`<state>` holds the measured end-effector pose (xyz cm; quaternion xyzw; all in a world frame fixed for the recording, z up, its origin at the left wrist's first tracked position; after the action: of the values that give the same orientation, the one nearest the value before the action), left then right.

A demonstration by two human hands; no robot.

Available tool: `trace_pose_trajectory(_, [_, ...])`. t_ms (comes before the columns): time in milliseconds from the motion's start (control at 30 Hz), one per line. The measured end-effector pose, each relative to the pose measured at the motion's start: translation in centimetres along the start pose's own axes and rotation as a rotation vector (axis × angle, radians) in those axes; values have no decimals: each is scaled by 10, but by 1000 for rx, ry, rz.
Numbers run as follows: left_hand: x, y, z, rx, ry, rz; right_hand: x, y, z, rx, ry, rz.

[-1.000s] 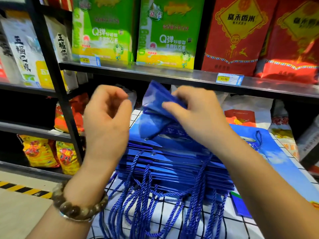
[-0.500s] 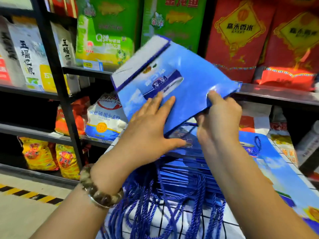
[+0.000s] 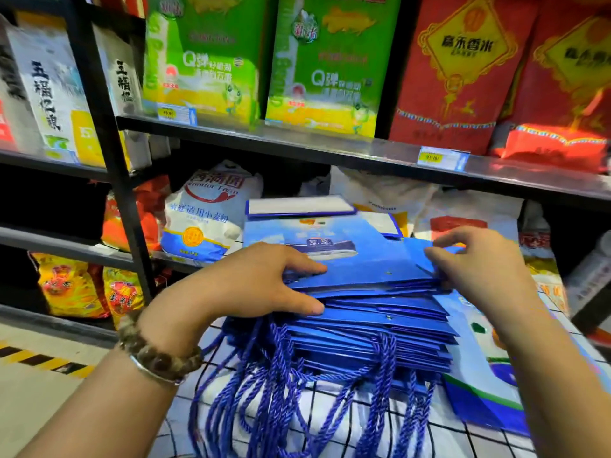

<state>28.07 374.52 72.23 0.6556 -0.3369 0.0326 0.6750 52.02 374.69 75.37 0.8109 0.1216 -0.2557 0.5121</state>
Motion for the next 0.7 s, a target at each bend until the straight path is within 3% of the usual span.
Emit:
trace_pose_trajectory(200, [1, 4, 0, -59, 19, 0, -30, -1, 6, 180, 183, 543])
trace_pose_trajectory(300, [5, 7, 1, -67, 30, -81, -41, 6, 7, 289, 327, 418])
trace_pose_trajectory(367, [10, 14, 4, -12, 61, -183, -52, -1, 9, 69, 469, 130])
trace_pose_trajectory(433, [14, 21, 8, 38, 83, -363, -62, -23, 21, -377, 554, -123])
trace_pose_trajectory(500, [17, 27, 14, 47, 81, -475, -59, -46, 33, -672, 587, -59])
trace_pose_trajectory(600, [20, 36, 20, 64, 55, -511, -51, -60, 33, -659, 600, -20])
trace_pose_trajectory(700, [24, 40, 17, 140, 39, -195, -53, -61, 33, -635, 578, -35])
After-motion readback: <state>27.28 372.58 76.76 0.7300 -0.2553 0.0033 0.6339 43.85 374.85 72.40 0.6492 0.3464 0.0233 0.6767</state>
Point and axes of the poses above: each hand's wrist, its own z-axis away from the middle knuckle, its own y-axis out of the back of the hand, x = y × z, the point moved 4 cm from there along -z, towards the middle knuckle, and after that the axes turned 3 degrees about x, right-handed, at the moved point
